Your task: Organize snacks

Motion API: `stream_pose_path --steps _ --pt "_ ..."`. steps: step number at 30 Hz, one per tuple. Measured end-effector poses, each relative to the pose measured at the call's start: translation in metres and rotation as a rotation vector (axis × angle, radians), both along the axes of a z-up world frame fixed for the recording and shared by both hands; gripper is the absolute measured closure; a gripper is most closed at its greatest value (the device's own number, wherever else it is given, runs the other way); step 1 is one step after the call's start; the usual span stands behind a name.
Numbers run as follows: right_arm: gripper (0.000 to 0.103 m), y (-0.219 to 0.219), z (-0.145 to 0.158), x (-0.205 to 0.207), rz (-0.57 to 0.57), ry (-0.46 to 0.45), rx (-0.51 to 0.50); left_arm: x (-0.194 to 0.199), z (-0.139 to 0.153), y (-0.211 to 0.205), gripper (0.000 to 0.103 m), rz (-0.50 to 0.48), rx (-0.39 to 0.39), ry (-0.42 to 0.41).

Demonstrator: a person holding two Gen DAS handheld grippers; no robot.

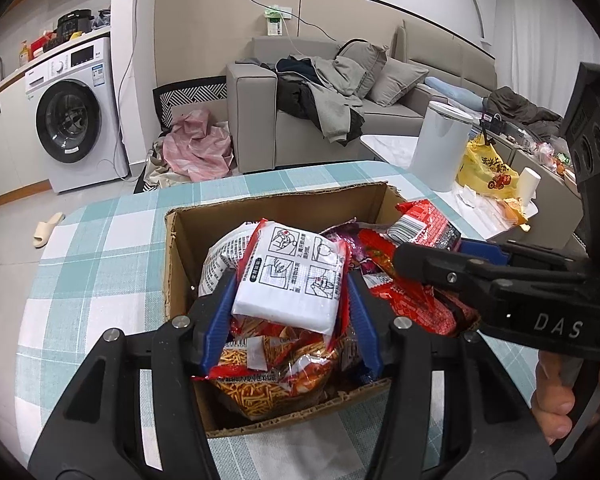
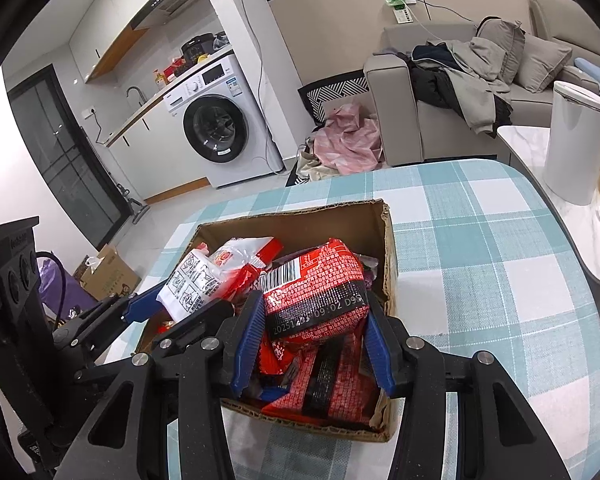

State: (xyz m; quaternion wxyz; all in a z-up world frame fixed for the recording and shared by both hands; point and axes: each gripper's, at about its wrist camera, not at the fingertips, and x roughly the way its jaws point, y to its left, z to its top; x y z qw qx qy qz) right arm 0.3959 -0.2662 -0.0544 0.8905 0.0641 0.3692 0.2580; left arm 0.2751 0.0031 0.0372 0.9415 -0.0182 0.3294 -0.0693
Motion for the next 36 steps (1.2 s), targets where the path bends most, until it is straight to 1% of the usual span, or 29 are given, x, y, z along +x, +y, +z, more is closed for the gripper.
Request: stream_pose_path --steps 2,4,6,8,10,11,12,13,16,18,19,20,21,23,27,31,36 --pt "0.054 0.000 0.000 0.002 0.000 0.003 0.006 0.003 0.000 0.001 0.052 0.001 0.000 0.005" --pt "0.050 0.000 0.000 0.002 0.004 0.003 0.011 0.003 0.000 0.002 0.050 0.000 -0.002 0.002" --pt "0.049 -0.001 0.002 -0.001 0.011 -0.010 0.013 0.004 0.001 0.001 0.047 0.002 0.004 -0.004" --pt "0.044 -0.001 0.005 -0.003 0.018 -0.020 0.005 0.003 0.001 0.000 0.044 -0.002 0.005 -0.006" --pt "0.033 -0.003 0.008 -0.007 0.016 -0.037 0.000 0.000 0.003 0.000 0.037 -0.011 0.000 -0.016" --pt "0.031 -0.004 0.011 -0.009 0.016 -0.049 0.000 -0.002 0.004 0.000 0.029 -0.009 0.004 -0.026" --pt "0.027 -0.005 0.011 -0.010 0.016 -0.056 0.000 -0.004 0.006 0.000 0.021 -0.006 0.008 -0.035" --pt "0.021 -0.007 0.014 -0.013 0.015 -0.068 0.001 -0.008 0.009 0.000 0.020 -0.004 0.011 -0.046" --pt "0.009 -0.011 0.020 -0.019 0.019 -0.096 0.004 -0.017 0.014 0.004 0.019 -0.005 0.011 -0.060" --pt "0.005 -0.013 0.023 -0.024 0.020 -0.114 0.002 -0.023 0.016 0.008 0.014 -0.002 0.009 -0.067" --pt "0.004 -0.014 0.024 -0.027 0.024 -0.123 0.002 -0.027 0.018 0.010 0.011 0.001 0.008 -0.072" --pt "0.004 -0.015 0.025 -0.030 0.036 -0.133 0.006 -0.031 0.019 0.013 0.003 0.008 0.007 -0.079" --pt "0.004 -0.015 0.026 -0.032 0.042 -0.137 0.009 -0.035 0.020 0.016 0.000 0.022 0.006 -0.090" --pt "0.001 -0.016 0.026 -0.037 0.051 -0.151 0.018 -0.043 0.022 0.022 0.000 0.028 -0.006 -0.103" --pt "0.001 -0.017 0.024 -0.049 0.087 -0.171 0.030 -0.061 0.025 0.034 0.000 0.048 -0.030 -0.110" --pt "0.001 -0.014 0.023 -0.064 0.113 -0.213 0.028 -0.076 0.025 0.042 0.000 0.061 -0.031 -0.119" --pt "0.001 -0.012 0.017 -0.080 0.135 -0.225 0.022 -0.101 0.021 0.054 0.000 0.071 -0.046 -0.124"
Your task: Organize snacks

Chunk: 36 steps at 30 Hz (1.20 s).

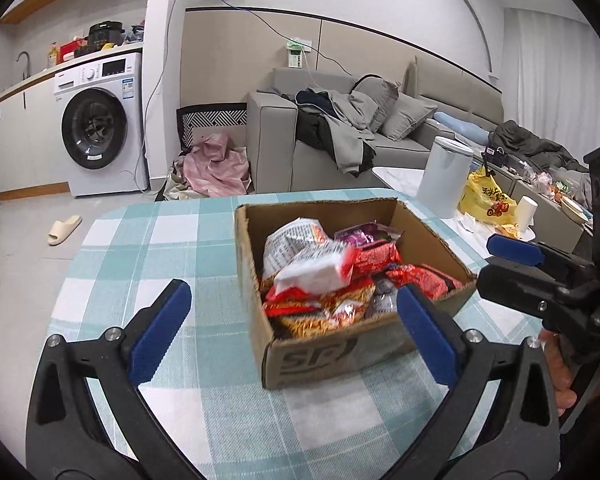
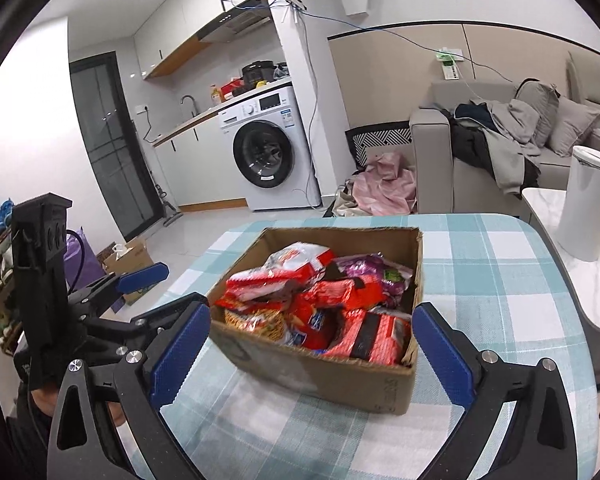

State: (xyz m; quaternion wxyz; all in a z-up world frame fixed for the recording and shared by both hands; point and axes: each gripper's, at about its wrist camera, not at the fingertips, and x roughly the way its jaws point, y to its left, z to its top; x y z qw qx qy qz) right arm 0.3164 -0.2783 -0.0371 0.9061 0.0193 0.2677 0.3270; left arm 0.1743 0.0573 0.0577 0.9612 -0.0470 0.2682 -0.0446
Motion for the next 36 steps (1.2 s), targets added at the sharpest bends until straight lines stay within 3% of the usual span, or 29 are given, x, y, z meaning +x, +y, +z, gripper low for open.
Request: stream_pose_path --steps 3,7,21,36 --pt "0.000 0.002 -0.005 -0.005 0.015 0.020 -0.020 -0.012 -0.004 0.004 0.000 0.002 -0.003 0.001" --pt "0.000 0.001 -0.011 -0.018 0.016 -0.031 -0.032 -0.028 -0.011 0.007 0.000 0.013 -0.010 0.001" --pt "0.000 -0.013 -0.036 -0.051 0.004 -0.097 0.018 -0.065 -0.038 0.010 0.000 0.070 0.003 -0.053" --pt "0.000 -0.021 -0.047 -0.062 -0.073 -0.212 -0.001 -0.071 -0.051 0.005 0.000 0.108 0.041 -0.131"
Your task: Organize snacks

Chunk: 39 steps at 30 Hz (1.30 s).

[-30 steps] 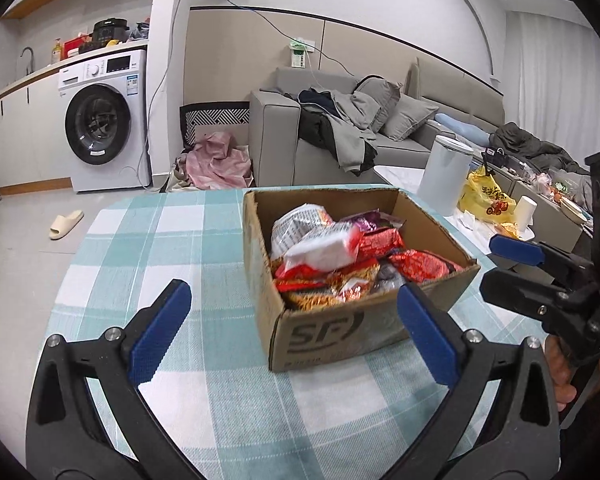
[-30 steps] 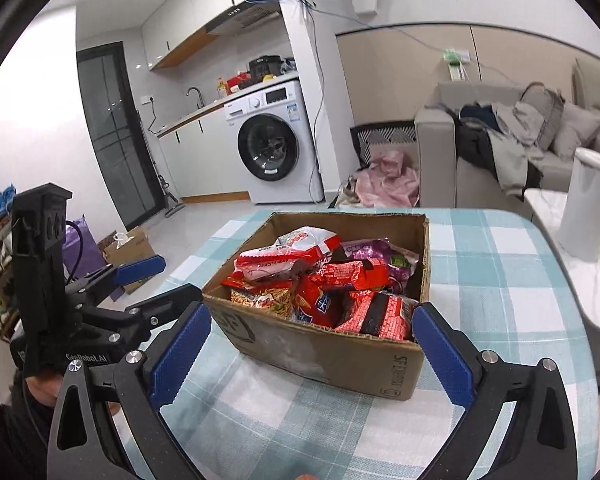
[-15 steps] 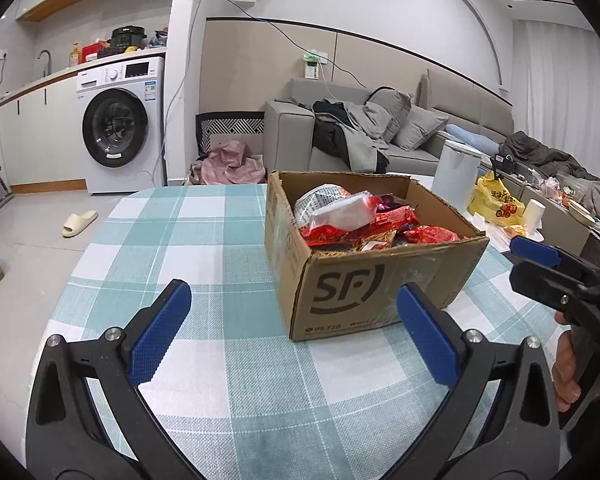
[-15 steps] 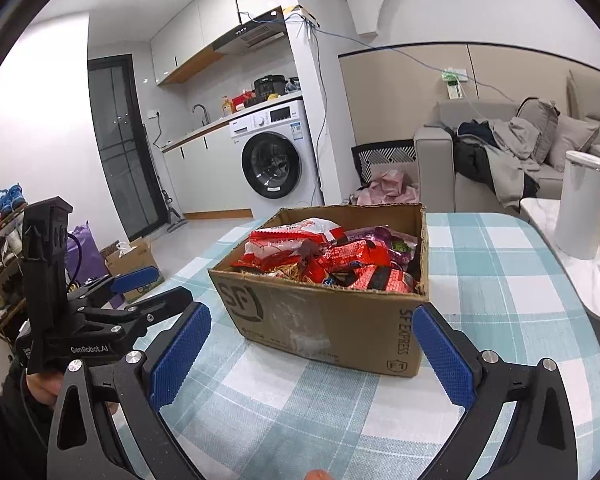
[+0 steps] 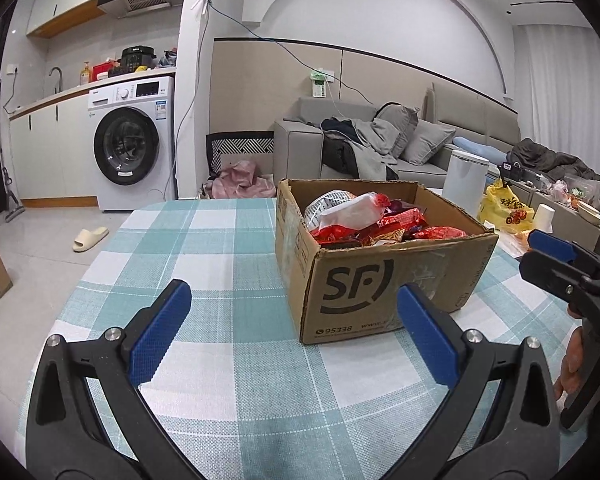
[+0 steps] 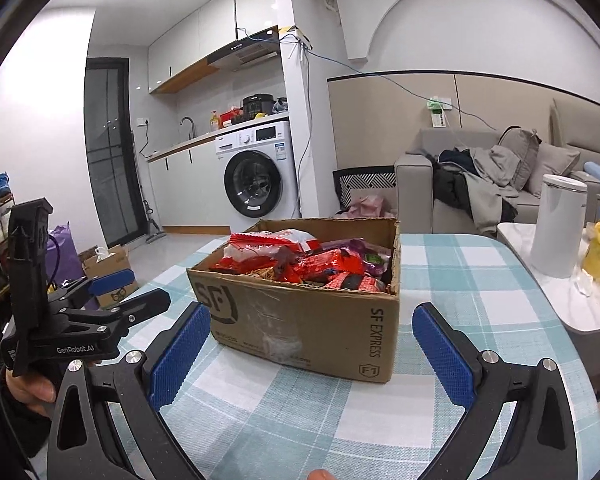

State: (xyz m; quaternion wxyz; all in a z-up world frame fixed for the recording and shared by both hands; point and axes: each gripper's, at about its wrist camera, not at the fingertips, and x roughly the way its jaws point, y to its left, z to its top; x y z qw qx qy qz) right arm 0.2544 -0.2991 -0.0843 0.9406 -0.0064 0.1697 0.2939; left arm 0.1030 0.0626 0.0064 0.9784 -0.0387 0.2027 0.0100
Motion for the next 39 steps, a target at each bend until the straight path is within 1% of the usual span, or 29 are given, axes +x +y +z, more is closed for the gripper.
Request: stream_pose_path --steps 3,8,26,39 --pt "0.000 -0.001 -0.001 -0.001 -0.012 -0.013 0.000 0.000 -0.002 -0.003 0.000 0.001 0.011 -0.009" --pt "0.000 -0.005 -0.001 -0.001 -0.025 -0.033 0.009 -0.001 -0.002 -0.001 0.000 0.006 0.006 -0.012" --pt "0.000 0.001 -0.011 -0.005 -0.012 -0.037 -0.024 -0.001 -0.003 0.001 0.000 0.007 0.004 -0.016" --pt "0.000 -0.001 -0.011 -0.004 -0.010 -0.033 -0.014 0.001 -0.002 0.003 0.000 0.000 0.013 -0.017"
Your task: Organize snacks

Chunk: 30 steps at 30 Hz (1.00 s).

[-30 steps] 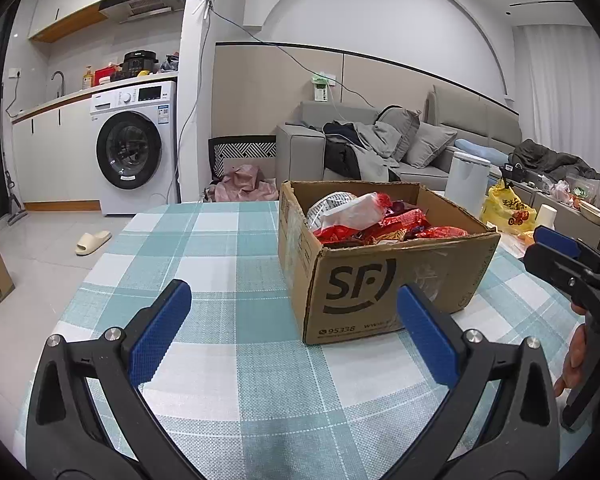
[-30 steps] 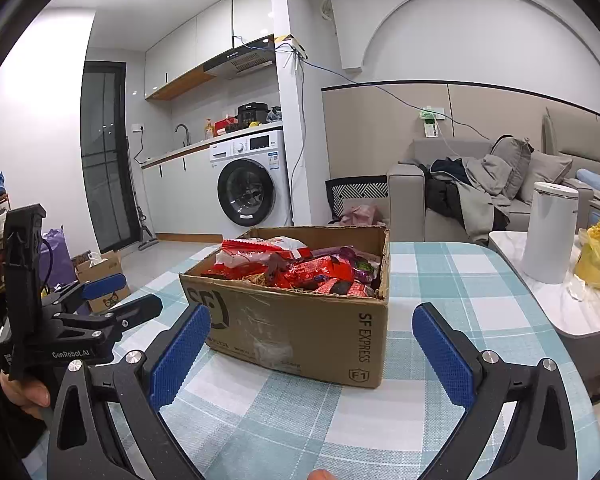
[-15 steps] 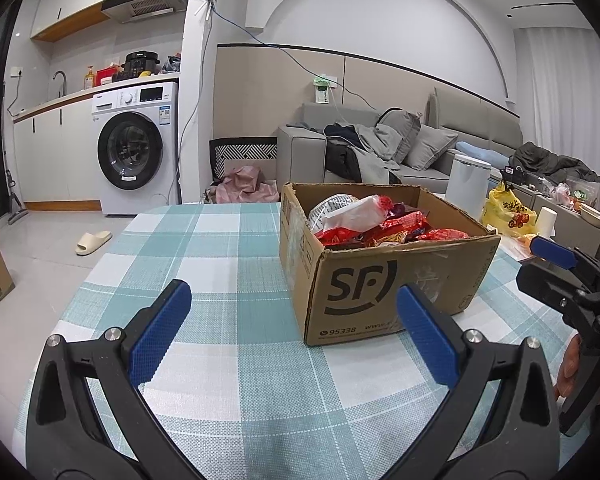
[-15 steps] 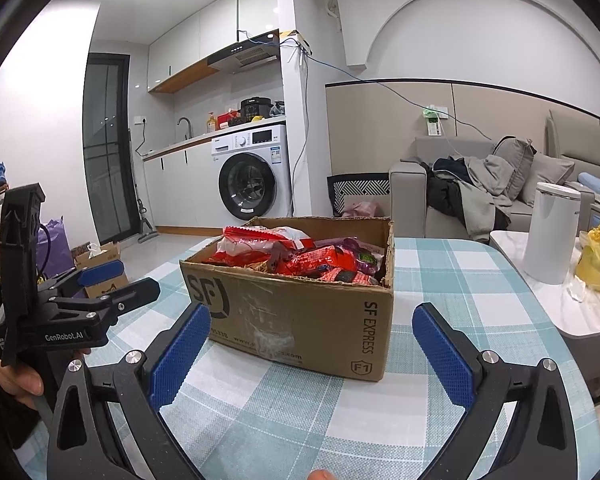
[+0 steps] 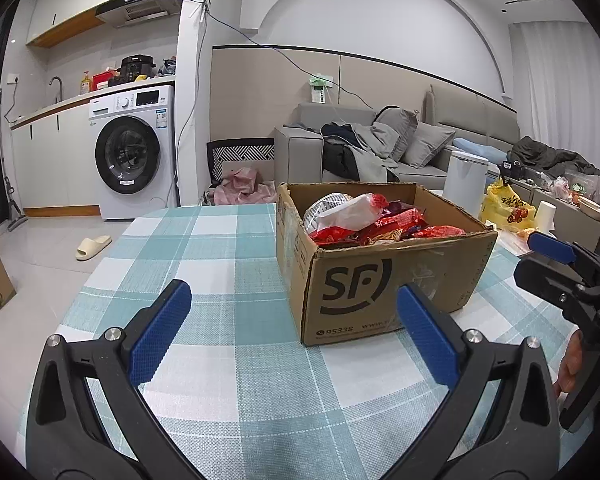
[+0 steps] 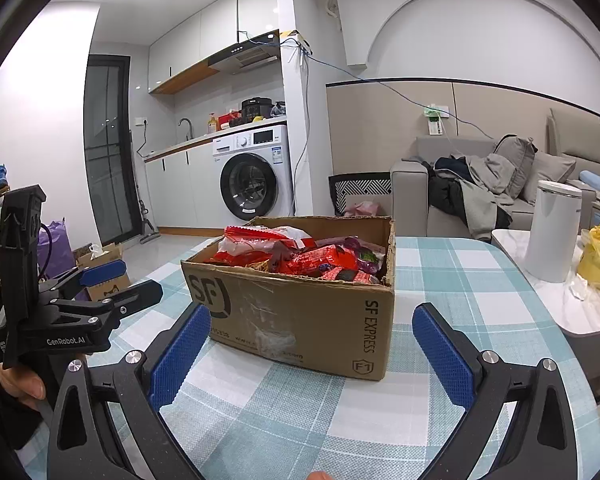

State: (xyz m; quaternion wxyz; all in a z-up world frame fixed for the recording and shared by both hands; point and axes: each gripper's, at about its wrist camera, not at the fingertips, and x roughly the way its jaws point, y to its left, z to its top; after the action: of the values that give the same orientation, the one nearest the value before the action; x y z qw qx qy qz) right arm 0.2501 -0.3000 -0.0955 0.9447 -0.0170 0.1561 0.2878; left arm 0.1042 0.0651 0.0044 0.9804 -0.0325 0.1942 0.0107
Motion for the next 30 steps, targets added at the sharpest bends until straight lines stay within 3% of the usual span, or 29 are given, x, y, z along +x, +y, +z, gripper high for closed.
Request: stream_pose_path --steps 30 --pt "0.000 0.0049 -0.0027 0.0017 0.015 0.004 -0.012 0.0005 -0.0036 -0.0077 0.000 -0.038 0.021 -0.005"
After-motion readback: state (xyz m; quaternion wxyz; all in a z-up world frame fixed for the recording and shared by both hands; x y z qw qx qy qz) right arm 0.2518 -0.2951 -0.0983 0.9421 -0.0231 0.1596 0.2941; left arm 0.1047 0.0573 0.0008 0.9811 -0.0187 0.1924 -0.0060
